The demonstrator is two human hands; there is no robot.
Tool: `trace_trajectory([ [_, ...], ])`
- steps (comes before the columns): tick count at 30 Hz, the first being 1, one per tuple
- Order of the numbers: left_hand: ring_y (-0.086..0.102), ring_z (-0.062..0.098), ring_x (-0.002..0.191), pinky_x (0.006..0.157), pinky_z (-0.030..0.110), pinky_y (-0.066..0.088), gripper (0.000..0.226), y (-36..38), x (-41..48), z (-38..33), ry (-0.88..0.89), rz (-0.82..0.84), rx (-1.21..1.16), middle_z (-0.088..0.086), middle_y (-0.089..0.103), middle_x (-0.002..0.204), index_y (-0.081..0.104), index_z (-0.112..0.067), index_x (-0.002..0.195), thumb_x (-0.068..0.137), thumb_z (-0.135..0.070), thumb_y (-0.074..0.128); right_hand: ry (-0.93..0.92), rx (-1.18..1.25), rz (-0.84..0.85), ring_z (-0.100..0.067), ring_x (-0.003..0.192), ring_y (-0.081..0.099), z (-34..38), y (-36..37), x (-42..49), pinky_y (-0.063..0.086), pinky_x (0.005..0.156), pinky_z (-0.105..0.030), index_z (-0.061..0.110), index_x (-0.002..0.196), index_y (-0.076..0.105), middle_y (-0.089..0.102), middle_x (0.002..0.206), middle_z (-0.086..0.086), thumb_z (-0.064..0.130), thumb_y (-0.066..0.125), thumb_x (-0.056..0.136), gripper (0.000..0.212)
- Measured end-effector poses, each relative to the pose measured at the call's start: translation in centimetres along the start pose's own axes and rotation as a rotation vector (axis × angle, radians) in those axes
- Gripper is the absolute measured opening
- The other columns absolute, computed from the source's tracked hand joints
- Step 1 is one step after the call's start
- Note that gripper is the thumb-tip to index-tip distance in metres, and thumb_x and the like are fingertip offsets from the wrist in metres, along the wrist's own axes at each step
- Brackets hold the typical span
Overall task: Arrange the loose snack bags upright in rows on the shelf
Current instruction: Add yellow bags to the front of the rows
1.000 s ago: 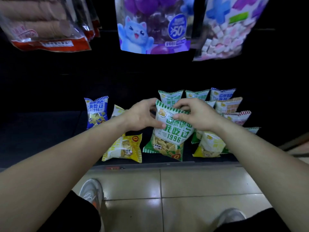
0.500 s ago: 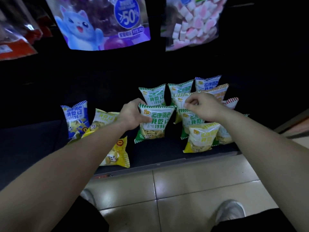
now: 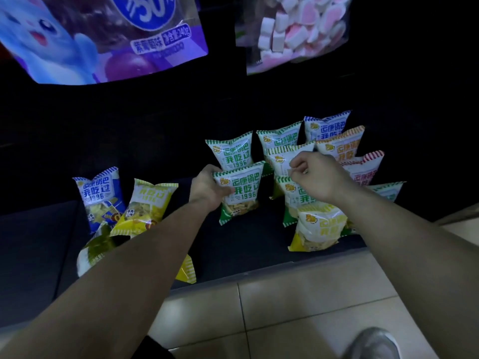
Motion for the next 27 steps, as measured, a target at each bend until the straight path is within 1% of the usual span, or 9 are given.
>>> trace_trajectory([
  [2,0.064,0.011,0.071,0.059,0.032,0.055,0.047,0.7,0.4,-0.1,0.0,-0.031,0.061,-0.005,0.064,0.086,0.054,-0.026,0.116,0.079,-0.022,0.083,0.0,-0.022,-0.004,-0.023,0.092,0.06,0.0,0.3,0.3,0.05,0.083,-0.043,0.02,0.119,0.06,0.057,0.101,0.005,0.03,0.056,0.101,0.022],
  [4,0.064,0.014,0.072,0.058,0.033,0.053,0.045,1.1,0.7,-0.4,0.02,-0.066,0.152,-0.005,0.063,0.088,0.052,-0.028,0.118,0.082,-0.023,0.079,0.007,-0.029,-0.004,-0.022,0.092,0.06,-0.2,0.4,0.5,0.049,0.081,-0.04,0.02,0.119,0.061,0.058,0.102,0.004,0.029,0.056,0.1,0.022],
  [5,0.063,0.016,0.077,0.059,0.032,0.05,0.046,1.3,0.8,-0.5,0.043,-0.082,0.206,-0.004,0.063,0.096,0.052,-0.028,0.121,0.083,-0.024,0.077,0.01,-0.035,-0.001,-0.023,0.094,0.059,-0.4,0.5,0.4,0.049,0.083,-0.041,0.02,0.119,0.062,0.06,0.105,0.003,0.03,0.057,0.1,0.022],
  [7,0.059,0.024,0.095,0.065,0.034,0.047,0.05,1.6,1.2,-0.5,0.102,-0.114,0.329,0.003,0.056,0.118,0.05,-0.025,0.129,0.085,-0.027,0.074,0.018,-0.058,0.001,-0.023,0.097,0.059,-0.9,0.4,0.3,0.049,0.084,-0.042,0.02,0.12,0.062,0.063,0.112,0.001,0.031,0.058,0.099,0.024],
  [8,0.057,0.027,0.104,0.067,0.036,0.048,0.052,1.8,1.4,-0.4,0.125,-0.131,0.39,0.005,0.051,0.125,0.049,-0.024,0.131,0.085,-0.029,0.073,0.024,-0.063,0.0,-0.022,0.096,0.059,-1.1,0.3,0.3,0.048,0.081,-0.04,0.02,0.119,0.063,0.064,0.113,0.0,0.031,0.058,0.099,0.024],
  [10,0.053,0.031,0.113,0.07,0.04,0.05,0.054,2.2,1.7,-0.2,0.154,-0.162,0.484,0.007,0.048,0.129,0.049,-0.022,0.134,0.086,-0.034,0.071,0.029,-0.058,-0.004,-0.019,0.092,0.058,-1.5,0.2,0.2,0.045,0.078,-0.035,0.019,0.118,0.064,0.065,0.112,0.0,0.029,0.059,0.098,0.023],
  [15,0.056,0.031,0.111,0.071,0.041,0.05,0.055,2.5,2.4,-0.1,0.174,-0.223,0.51,0.006,0.051,0.129,0.051,-0.021,0.135,0.087,-0.041,0.071,0.04,-0.038,-0.008,-0.022,0.097,0.06,-2.0,-0.1,0.0,0.049,0.082,-0.04,0.019,0.116,0.065,0.064,0.11,0.0,0.028,0.059,0.098,0.021],
  [20,0.058,0.031,0.108,0.067,0.037,0.046,0.055,2.7,2.8,-0.3,0.176,-0.242,0.518,0.005,0.054,0.128,0.052,-0.025,0.135,0.087,-0.045,0.07,0.035,-0.002,-0.022,-0.018,0.092,0.056,-1.9,-0.1,0.2,0.041,0.078,-0.032,0.019,0.116,0.065,0.062,0.108,0.002,0.027,0.059,0.098,0.021],
  [27,0.057,0.033,0.108,0.064,0.039,0.045,0.058,3.1,2.9,-0.5,0.088,-0.19,0.536,0.008,0.05,0.131,0.043,-0.024,0.14,0.09,-0.044,0.065,0.034,-0.029,0.003,-0.019,0.099,0.059,-1.3,0.3,0.2,0.046,0.083,-0.032,0.021,0.113,0.065,0.064,0.107,0.004,0.03,0.06,0.096,0.02],
])
Point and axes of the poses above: each hand's wrist, its own x-axis towards the middle knuckle, its own y-axis out of the palm, z = x × y, the point moved 1 cm from there along x, towards the middle knuckle
